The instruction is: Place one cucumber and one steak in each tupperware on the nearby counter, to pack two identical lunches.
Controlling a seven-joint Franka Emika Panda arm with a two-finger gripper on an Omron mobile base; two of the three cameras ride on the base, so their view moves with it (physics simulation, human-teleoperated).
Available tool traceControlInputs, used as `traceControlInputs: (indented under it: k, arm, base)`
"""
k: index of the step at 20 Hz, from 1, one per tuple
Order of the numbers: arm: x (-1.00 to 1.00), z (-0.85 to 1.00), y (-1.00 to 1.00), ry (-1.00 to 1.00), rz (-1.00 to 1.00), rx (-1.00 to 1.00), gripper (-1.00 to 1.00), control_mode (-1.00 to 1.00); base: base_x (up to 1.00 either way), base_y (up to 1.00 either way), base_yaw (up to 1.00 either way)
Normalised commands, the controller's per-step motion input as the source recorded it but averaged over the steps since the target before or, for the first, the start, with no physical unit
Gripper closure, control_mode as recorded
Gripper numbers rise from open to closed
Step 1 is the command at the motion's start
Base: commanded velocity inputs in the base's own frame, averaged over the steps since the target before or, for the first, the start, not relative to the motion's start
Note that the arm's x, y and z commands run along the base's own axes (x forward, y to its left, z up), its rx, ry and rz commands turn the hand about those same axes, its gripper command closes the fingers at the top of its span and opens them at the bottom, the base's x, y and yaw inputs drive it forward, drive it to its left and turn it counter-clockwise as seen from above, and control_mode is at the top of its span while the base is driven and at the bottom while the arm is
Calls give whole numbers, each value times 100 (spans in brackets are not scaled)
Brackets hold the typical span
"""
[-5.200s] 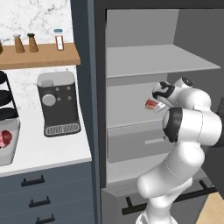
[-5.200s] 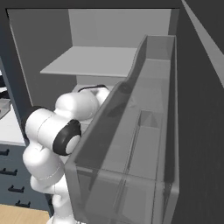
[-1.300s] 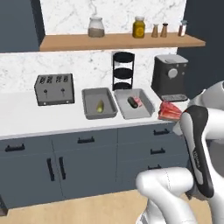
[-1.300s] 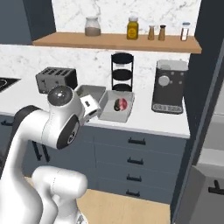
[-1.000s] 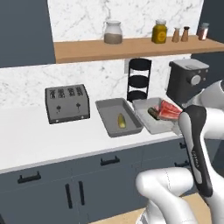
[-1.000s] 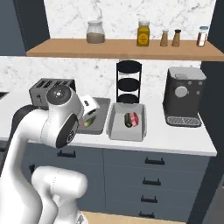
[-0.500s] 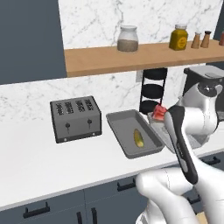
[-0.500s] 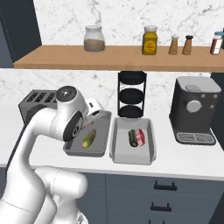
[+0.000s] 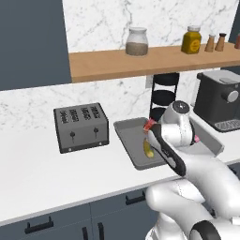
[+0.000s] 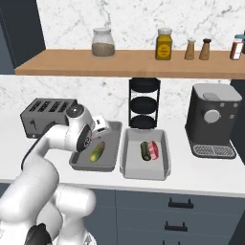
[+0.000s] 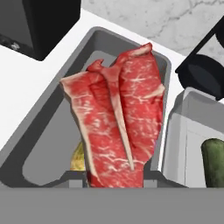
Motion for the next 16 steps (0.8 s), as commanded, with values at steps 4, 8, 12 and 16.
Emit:
traceControlInputs:
  k: [4, 8, 12, 16]
  arm:
    - [100, -59, 0, 6, -5, 3, 100, -100]
    - [100, -61, 0, 5, -5, 0, -100, -100]
    - [34, -13, -4, 1, 0, 0, -100, -100]
    - [-28, 19, -4, -4, -1, 1, -100, -100]
  base:
    - [0, 0, 0]
    - [0, 0, 0]
    - [0, 0, 0]
    - [0, 0, 0]
